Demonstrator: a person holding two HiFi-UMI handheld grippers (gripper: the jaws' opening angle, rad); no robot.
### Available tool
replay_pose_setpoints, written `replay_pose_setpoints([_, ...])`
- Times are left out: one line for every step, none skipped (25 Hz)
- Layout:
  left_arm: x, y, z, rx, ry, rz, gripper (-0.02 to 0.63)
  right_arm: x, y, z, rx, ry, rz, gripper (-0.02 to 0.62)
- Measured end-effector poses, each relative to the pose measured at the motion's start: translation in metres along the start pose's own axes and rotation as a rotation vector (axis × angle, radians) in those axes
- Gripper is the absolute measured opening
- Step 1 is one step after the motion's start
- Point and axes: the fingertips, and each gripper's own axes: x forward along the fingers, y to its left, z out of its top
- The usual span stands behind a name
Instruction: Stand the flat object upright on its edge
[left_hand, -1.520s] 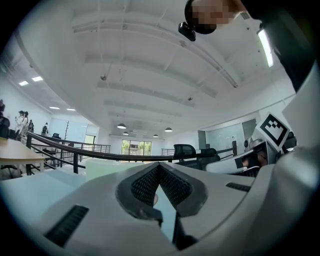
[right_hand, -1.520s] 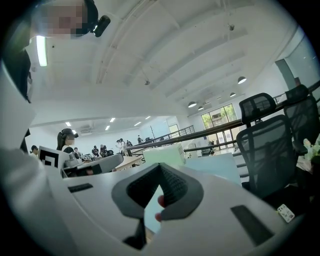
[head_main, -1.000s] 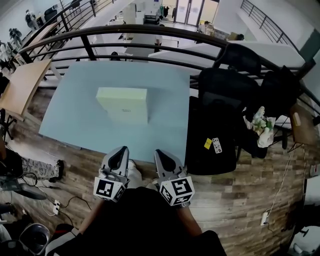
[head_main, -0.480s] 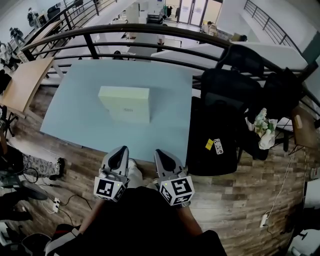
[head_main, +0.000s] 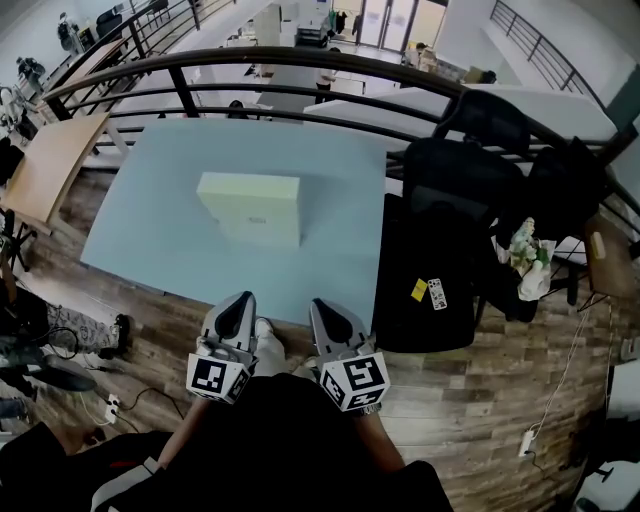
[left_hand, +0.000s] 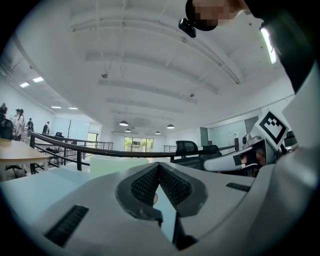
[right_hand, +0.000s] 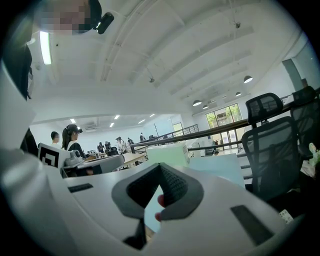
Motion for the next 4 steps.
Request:
replay_pose_setpoints([0.0006,0.0004,0.0002,-0.002,-0.004,0.001,0.003,0.0005,-0.0008,-0.0001,0.000,0.000,-0.002,0.008])
replay_pose_setpoints([0.0012,0.0008,0.0005,-0.002,-0.006,0.001,0.003,0.0009,-0.0015,-0.0001,0.001,-0.001,-0.003,0.008])
replay_pose_setpoints([0.0017,0.0011,0.0008,0.001,-0.007,0.000,0.003,0.0014,-0.0022,-0.0001,0.001,-0.001,-0.004,0.008])
replay_pose_setpoints([0.0021,0.0014,0.0010,0.005,-0.008,-0.001,0.003,0.0018,-0.0028,-0.0002,0.001,-0.002,-0.006,0.008])
